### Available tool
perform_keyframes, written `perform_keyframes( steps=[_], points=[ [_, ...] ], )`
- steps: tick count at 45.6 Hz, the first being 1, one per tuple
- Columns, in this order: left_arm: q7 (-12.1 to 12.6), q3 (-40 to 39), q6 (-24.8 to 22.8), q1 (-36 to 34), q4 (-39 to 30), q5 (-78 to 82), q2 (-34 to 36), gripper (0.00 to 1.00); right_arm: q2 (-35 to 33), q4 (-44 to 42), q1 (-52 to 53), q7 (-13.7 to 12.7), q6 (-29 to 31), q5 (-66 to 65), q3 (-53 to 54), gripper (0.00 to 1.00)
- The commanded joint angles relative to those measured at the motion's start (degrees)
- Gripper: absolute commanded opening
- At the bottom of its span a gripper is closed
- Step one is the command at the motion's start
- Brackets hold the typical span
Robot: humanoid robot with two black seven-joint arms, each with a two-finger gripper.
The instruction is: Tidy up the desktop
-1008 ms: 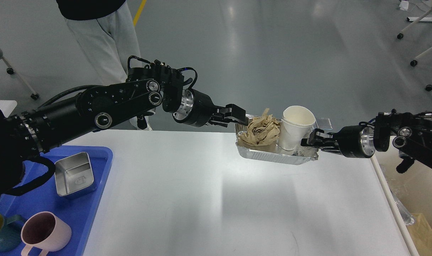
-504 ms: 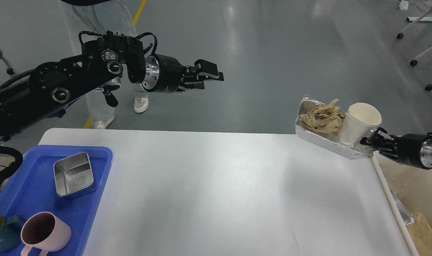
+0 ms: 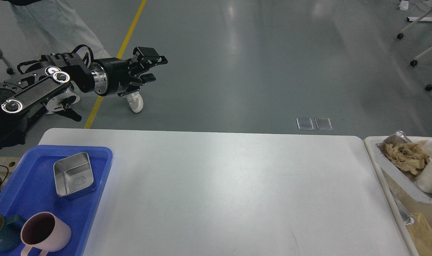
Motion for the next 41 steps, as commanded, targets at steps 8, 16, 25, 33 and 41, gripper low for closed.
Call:
perform_keyframes(
  steps=[8,16,25,33,41],
  points=[
    [0.0,-8.5,0.1,7.1,1.2,-1.4,3.1,0.69,2.6,-9.3,-4.1,0.0,-1.4,6.3,0.0,0.00],
    [0.0,-11.4,0.1,8.9,1.5,-1.4,3.7,0.69,4.4,-11.3,-5.4,0.2,-1.5,7.1,0.1,0.00],
    [0.0,-12.2,0.1,9.2,1.6,-2.1,4.9,0.69,5.5,-11.7,-5.8,0.2,-4.0,13.0,2.2,1.00],
    [0.0,-12.2,0.1,9.2,1.8,-3.6,5.8,0.69,6.4,-11.7,-6.0,0.2,-5.6,15.2,2.6,1.00],
    [0.0,-13.0,0.1,9.2,2.2,-5.0,6.6,0.69,6.4,-11.7,-5.7,0.1,-5.7,15.2,3.7,1.00]
  ],
)
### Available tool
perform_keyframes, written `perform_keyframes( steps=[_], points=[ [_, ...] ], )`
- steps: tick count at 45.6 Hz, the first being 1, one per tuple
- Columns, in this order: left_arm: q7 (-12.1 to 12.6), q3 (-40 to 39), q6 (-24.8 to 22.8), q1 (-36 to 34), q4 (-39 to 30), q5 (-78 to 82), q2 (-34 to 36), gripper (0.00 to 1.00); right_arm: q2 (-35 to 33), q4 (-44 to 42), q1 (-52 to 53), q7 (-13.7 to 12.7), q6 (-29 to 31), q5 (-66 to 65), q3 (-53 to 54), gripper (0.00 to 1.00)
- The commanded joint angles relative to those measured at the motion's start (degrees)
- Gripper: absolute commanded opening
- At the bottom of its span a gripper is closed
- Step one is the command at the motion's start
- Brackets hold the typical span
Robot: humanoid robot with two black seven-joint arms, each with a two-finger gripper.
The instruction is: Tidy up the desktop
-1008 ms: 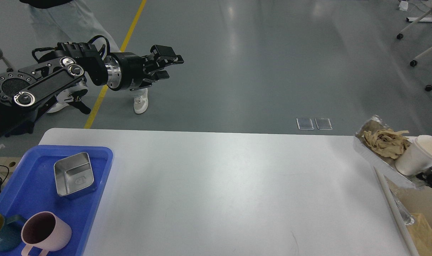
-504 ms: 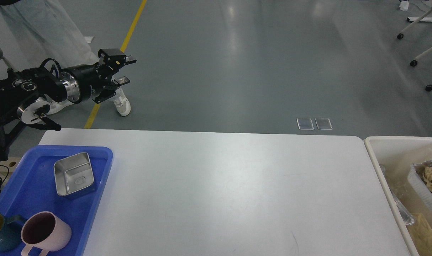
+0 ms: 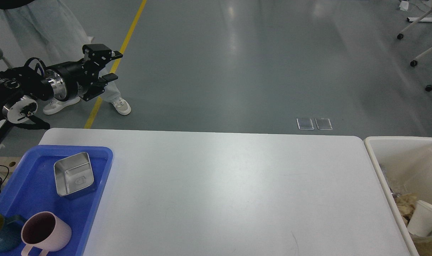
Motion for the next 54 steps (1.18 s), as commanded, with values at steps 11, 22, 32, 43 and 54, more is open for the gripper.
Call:
perform_keyframes(
  steps=[11,22,32,43,54],
  points=[
    [0.1,-4.2,1.6,1.0,2.9,-3.4,0.4,0.84,1.2,0.3,4.2,-0.1,0.0,0.0,8.9,1.00],
    [1.3,-7.0,4.5,1.7,3.9,-3.5,0.4,0.96,8.3,0.5,17.2,0.0,-0.2,0.0,10.8,1.00],
    [0.4,-7.1,15.5,3.5,6.2,-10.1,-0.5,0.97,21.3,0.4,27.1,0.0,-5.0,0.0,17.8,1.00],
    [0.1,-10.9,15.1,6.1,12.6,-27.2,-4.4,0.97,32.9,0.3,31.9,0.1,-6.4,0.1,23.8,1.00],
    [-2.5,-25.2,3.2,13.6,13.4,-28.0,-5.2,0.97,38.5,0.5,32.9,0.3,-6.1,0.1,30.6,1.00]
  ],
)
